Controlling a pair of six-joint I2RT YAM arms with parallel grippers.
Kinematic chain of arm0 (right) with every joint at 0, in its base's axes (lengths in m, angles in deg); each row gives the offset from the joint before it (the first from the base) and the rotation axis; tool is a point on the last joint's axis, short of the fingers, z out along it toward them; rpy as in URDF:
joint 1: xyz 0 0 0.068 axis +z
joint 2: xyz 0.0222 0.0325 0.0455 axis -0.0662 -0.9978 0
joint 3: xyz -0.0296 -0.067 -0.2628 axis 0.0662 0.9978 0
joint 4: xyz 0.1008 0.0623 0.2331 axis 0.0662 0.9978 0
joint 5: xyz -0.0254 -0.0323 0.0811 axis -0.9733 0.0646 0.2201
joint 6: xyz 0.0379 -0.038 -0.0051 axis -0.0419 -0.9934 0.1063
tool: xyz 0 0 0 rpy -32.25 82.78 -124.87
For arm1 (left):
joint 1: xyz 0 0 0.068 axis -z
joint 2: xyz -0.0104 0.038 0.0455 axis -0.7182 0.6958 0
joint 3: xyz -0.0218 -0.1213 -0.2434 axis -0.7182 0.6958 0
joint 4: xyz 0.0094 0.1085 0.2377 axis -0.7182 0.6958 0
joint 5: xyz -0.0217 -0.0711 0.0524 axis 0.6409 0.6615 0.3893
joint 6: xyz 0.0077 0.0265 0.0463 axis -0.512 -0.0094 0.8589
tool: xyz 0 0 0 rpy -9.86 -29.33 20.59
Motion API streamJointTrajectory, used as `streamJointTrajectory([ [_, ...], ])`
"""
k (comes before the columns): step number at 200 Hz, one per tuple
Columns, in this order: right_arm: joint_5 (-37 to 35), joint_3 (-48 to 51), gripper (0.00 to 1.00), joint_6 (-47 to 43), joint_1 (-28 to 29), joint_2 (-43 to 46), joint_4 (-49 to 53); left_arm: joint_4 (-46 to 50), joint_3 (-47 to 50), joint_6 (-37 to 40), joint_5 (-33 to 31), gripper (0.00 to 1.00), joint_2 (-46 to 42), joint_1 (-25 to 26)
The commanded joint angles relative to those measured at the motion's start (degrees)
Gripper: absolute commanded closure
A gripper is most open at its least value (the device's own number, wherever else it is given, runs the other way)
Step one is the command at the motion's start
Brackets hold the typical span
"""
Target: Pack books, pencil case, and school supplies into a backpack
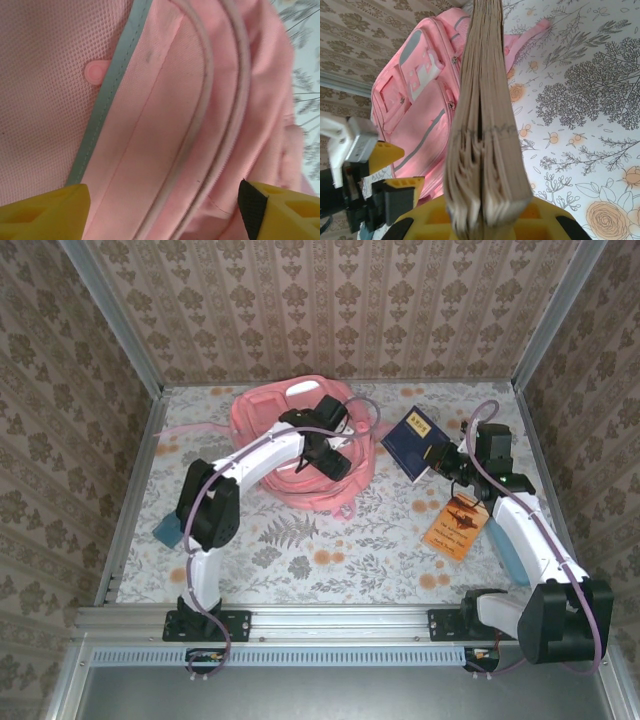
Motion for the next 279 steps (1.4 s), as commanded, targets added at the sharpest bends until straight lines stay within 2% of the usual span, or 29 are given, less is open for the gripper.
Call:
streamJointTrajectory([
  [1, 1.06, 0.22, 0.96, -1.05, -0.41, 0.97, -0.88, 6.53, -4.66, 2.34, -5.42, 0.23, 4.17, 0.28],
  [64, 1.34, 0.26, 0.96, -0.72, -0.5, 0.71, -1.14, 9.12, -9.3, 3.23, -10.97, 0.29, 10.16, 0.34],
  [89, 1.39, 0.24, 0.96, -0.7, -0.5, 0.71, -1.15, 9.49, -9.74, 3.67, -13.11, 0.35, 10.66, 0.46],
  [134, 1.44, 0.24, 0.96, -0.62, -0.5, 0.71, -1.06, 8.25, -9.59, 4.66, -17.21, 0.6, 8.59, 1.48],
  [152, 1.32, 0.24, 0.96, -0.67, -0.5, 0.88, -0.88, 6.87, -8.86, 5.27, -19.07, 0.74, 6.58, 2.29],
  [189, 0.78, 0.37, 0.96, -0.97, -0.5, 1.74, -0.49, 2.29, -6.1, 5.82, -24.32, 0.9, 0.82, 3.85],
  [236, 0.58, 0.76, 0.96, -0.87, -0.5, 3.65, -0.37, -8.88, 0.9, 4.5, -34.2, 0.93, -10.79, 5.56],
  [257, 1.96, 0.92, 0.95, -0.5, -0.5, 4.21, -0.69, -13.82, 3.87, 2.94, -35.28, 0.94, -15.85, 5.82],
  [279, 5.66, 0.94, 0.95, 0.46, -0.5, 4.64, -1.4, -16.42, 5.37, 1.43, -33.17, 0.95, -19.26, 5.83],
])
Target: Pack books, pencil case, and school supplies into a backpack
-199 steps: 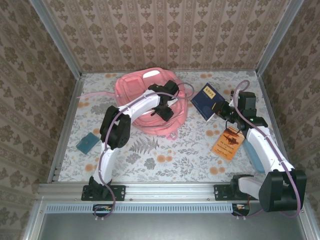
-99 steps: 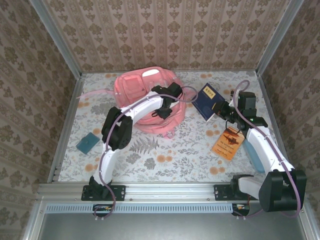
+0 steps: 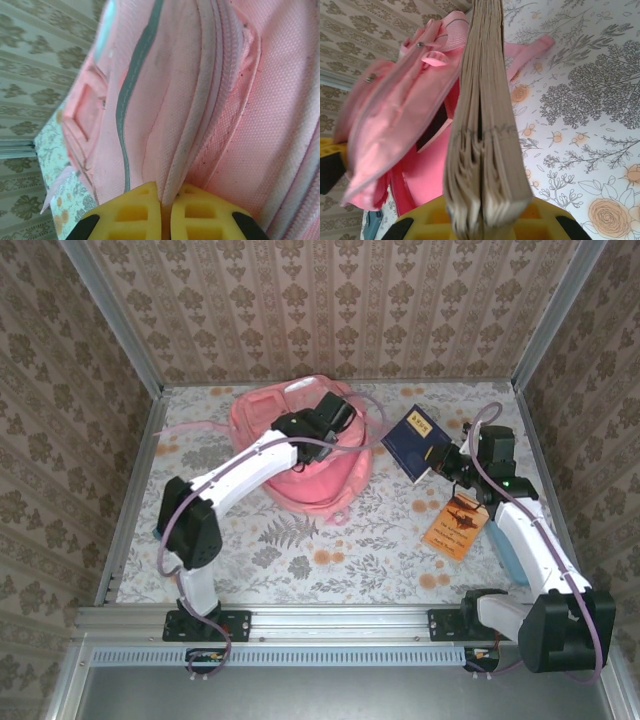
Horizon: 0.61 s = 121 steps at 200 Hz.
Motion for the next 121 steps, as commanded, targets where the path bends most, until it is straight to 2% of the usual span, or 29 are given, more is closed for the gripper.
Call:
streamJointTrajectory([
  [1, 5.36, 0.2, 0.95, 0.51, -0.35, 2.04, -1.82, -8.98, 0.47, -3.45, -3.2, 0.95, -5.93, 0.63],
  [18, 8.54, 0.37, 0.95, 1.38, -0.17, 3.1, -1.55, -9.56, 0.02, -4.81, -0.79, 0.96, -6.55, 0.71],
  [79, 15.12, 4.86, 0.94, 9.15, 2.52, 11.01, 3.46, -12.38, -2.79, -9.24, -0.49, 0.98, -4.43, 1.59],
  [121, 15.34, 8.88, 0.95, 19.42, 10.13, 7.39, -6.61, -13.03, -4.77, -9.6, 0.49, 0.99, -3.52, 2.37],
])
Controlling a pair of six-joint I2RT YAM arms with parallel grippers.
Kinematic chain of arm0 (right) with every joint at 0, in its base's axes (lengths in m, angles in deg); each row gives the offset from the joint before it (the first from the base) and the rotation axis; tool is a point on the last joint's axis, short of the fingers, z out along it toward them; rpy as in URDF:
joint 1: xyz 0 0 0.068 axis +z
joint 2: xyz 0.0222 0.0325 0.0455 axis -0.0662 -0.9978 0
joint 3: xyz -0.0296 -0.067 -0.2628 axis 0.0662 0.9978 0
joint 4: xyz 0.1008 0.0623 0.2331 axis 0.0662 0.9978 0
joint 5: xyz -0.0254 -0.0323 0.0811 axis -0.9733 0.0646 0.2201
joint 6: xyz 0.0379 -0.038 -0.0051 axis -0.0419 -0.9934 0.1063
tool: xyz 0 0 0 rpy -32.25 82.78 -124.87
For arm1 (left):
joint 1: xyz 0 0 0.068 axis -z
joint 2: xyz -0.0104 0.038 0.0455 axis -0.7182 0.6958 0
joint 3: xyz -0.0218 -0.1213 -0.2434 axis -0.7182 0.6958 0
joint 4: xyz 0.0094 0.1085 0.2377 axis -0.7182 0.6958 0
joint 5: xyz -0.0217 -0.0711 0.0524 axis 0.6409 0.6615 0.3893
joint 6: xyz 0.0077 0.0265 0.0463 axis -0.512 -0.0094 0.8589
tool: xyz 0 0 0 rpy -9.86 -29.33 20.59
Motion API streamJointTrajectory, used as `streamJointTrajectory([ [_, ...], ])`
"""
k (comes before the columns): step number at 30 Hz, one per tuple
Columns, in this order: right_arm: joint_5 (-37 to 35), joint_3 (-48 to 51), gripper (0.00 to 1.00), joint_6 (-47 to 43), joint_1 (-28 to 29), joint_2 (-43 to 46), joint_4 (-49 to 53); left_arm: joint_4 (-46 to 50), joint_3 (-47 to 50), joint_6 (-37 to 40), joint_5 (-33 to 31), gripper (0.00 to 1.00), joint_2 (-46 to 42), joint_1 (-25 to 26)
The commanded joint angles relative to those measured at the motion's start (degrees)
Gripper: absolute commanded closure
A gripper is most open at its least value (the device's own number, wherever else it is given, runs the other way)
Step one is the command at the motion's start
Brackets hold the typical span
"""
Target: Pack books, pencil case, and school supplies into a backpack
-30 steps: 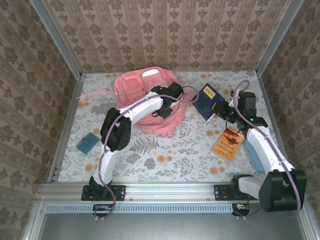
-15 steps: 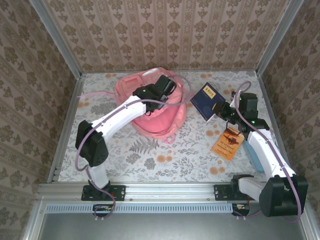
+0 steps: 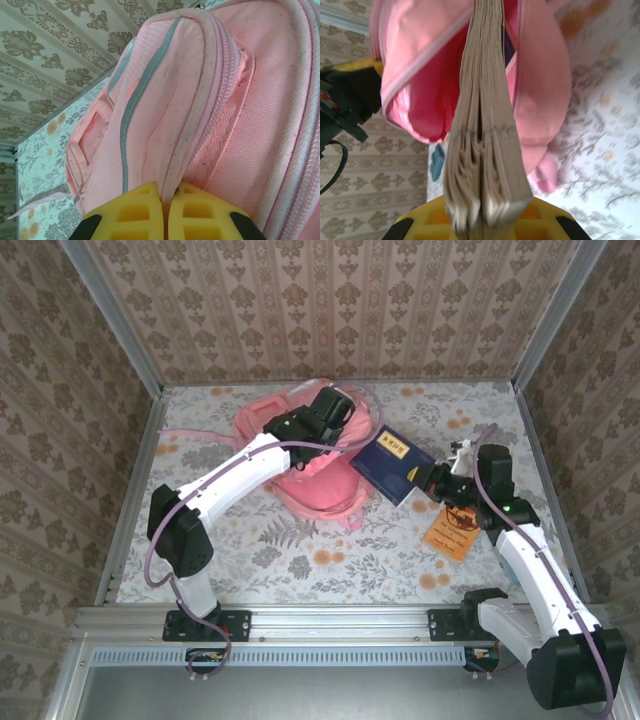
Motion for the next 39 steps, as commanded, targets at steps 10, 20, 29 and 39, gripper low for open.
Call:
streamJointTrajectory([
  [10, -7.74, -2.41, 0.95, 17.69, 12.02, -15.48, -24.06, -7.86, -4.41, -3.27, 0.04, 0.99, -2.77, 1.69],
  [20, -22.04, -12.53, 0.95, 24.62, 19.48, -35.8, -31.67, -8.6, -3.56, -4.78, 0.18, 1.0, -4.98, 1.69],
  [29, -22.75, -23.08, 0.94, 28.42, 22.53, -49.97, -33.06, -7.91, -3.03, -5.88, 1.06, 0.99, -5.62, 1.51],
  [39, -19.26, -27.91, 0.46, 27.49, 22.83, -53.76, -27.19, -7.42, -2.5, -7.48, 2.71, 0.99, -5.74, 0.37],
])
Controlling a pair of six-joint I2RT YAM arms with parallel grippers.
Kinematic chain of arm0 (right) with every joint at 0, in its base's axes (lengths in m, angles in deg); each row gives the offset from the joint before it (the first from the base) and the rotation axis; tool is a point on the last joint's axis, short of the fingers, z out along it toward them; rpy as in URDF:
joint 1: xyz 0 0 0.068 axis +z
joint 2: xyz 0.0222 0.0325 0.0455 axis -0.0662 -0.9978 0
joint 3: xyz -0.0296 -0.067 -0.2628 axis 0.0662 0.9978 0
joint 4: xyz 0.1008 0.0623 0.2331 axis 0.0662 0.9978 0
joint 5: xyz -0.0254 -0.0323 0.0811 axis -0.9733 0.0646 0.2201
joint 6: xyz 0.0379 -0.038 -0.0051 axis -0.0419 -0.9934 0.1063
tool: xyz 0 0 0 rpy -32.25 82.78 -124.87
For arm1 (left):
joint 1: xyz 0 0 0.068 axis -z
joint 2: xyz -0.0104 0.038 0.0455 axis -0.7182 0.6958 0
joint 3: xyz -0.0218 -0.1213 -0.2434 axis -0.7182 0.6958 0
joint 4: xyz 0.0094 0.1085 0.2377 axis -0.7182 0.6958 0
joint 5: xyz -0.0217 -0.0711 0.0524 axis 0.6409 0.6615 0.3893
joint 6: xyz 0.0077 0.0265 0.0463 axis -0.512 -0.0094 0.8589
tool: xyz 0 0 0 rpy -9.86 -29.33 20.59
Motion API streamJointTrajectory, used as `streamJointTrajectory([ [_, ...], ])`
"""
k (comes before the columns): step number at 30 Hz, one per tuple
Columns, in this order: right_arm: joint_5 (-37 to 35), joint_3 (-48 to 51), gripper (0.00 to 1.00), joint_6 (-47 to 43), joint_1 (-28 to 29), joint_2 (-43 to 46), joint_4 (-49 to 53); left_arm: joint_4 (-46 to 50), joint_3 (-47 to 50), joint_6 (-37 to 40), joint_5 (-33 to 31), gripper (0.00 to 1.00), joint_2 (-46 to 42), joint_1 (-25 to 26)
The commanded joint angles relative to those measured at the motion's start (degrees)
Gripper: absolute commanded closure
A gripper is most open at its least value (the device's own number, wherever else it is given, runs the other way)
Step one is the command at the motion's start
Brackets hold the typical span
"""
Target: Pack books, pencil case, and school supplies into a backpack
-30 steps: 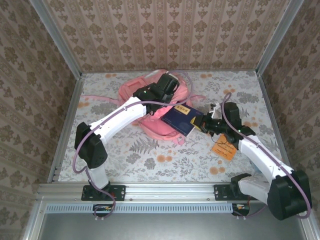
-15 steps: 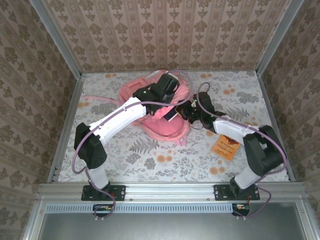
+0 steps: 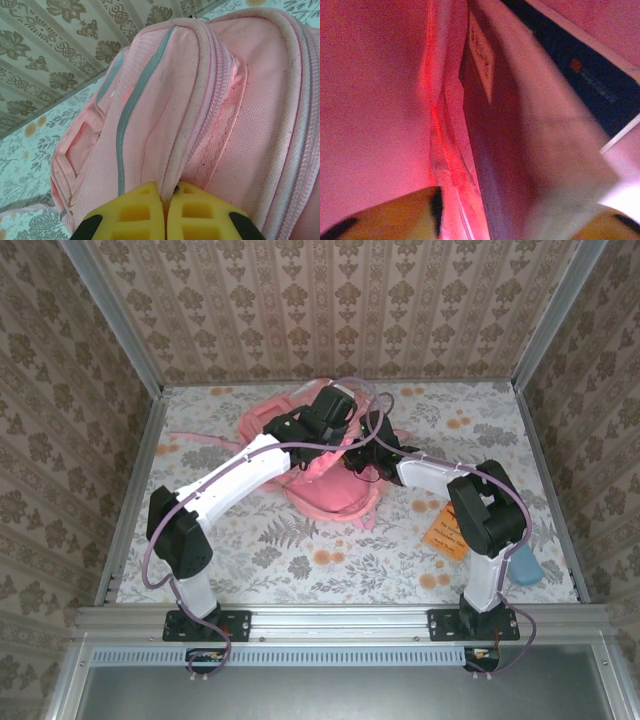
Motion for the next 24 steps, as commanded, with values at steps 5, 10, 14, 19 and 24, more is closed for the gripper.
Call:
streamJointTrajectory([
  [5, 6.2, 1.67, 0.43, 1.13, -0.55, 4.23, 4.4, -6.11, -1.64, -3.66, 1.27, 0.99, -5.15, -1.42],
  [10, 5.74, 3.67, 0.47, 1.58, -0.77, 6.85, 6.56, -6.83, -0.67, -4.59, 2.97, 0.99, -5.54, -2.25],
  [14, 7.8, 1.43, 0.59, 2.35, -0.94, 2.79, 5.08, -6.87, -0.64, -4.89, 3.76, 0.99, -5.69, -2.59],
  [19, 7.37, -1.03, 0.67, 1.65, -1.53, -0.59, 4.73, -6.26, -0.33, -5.32, 4.63, 0.99, -5.94, -3.03],
  [24, 6.81, -0.07, 0.64, -0.07, -1.51, 1.62, 10.27, -5.75, -0.04, -5.45, 5.45, 0.99, -5.78, -3.51],
])
